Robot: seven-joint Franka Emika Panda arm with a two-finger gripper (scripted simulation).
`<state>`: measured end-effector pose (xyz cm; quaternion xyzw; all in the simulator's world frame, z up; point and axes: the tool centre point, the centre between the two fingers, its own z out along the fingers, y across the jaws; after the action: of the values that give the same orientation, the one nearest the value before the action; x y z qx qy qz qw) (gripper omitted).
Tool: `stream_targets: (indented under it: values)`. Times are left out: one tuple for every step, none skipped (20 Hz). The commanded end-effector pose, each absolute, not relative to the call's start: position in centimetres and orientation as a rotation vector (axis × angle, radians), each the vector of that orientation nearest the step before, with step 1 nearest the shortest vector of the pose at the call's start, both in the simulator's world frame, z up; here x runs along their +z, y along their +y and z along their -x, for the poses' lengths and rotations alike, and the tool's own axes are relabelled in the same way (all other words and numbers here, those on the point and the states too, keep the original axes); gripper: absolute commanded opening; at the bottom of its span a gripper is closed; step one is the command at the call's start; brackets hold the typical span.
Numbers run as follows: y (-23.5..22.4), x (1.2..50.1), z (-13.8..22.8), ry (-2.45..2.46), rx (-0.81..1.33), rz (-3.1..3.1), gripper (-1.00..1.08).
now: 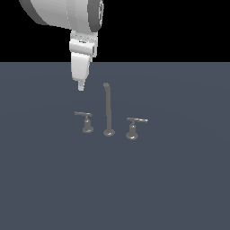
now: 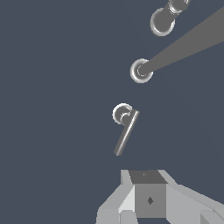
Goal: Turn on the faucet by rotating a designated handle.
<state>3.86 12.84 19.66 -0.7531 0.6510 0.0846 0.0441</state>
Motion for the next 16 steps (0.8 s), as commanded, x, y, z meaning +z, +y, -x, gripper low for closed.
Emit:
stream_targets:
  values:
    - [13.1, 17.7, -4.6, 2.085, 0.229, 2.245, -1.00]
    - [13.2, 16.9, -4.9, 2.122, 0.216, 2.222, -1.00]
    - [13.3, 16.2, -5.2, 2.158, 0.201, 2.199, -1.00]
    - [13.4, 15.4, -5.4, 2.192, 0.186, 2.176, -1.00]
    - [13.4, 14.7, -5.6, 2.224, 0.170, 2.153, -1.00]
    - [13.5, 14.1, -5.9, 2.254, 0.155, 2.132, -1.00]
    - [13.6, 13.5, -6.1, 2.281, 0.140, 2.112, -1.00]
    - [13.6, 12.9, -6.2, 2.306, 0.125, 2.092, -1.00]
    - [13.6, 12.4, -6.4, 2.329, 0.110, 2.074, -1.00]
    - [13.7, 11.9, -6.6, 2.350, 0.096, 2.056, -1.00]
    - [13.7, 11.4, -6.7, 2.368, 0.083, 2.040, -1.00]
    - [13.8, 11.0, -6.8, 2.385, 0.071, 2.025, -1.00]
    - [13.8, 10.7, -7.0, 2.400, 0.059, 2.011, -1.00]
    - [13.8, 10.3, -7.1, 2.414, 0.048, 1.999, -1.00]
    - [13.8, 10.0, -7.1, 2.426, 0.038, 1.987, -1.00]
    - [13.8, 9.8, -7.2, 2.436, 0.029, 1.977, -1.00]
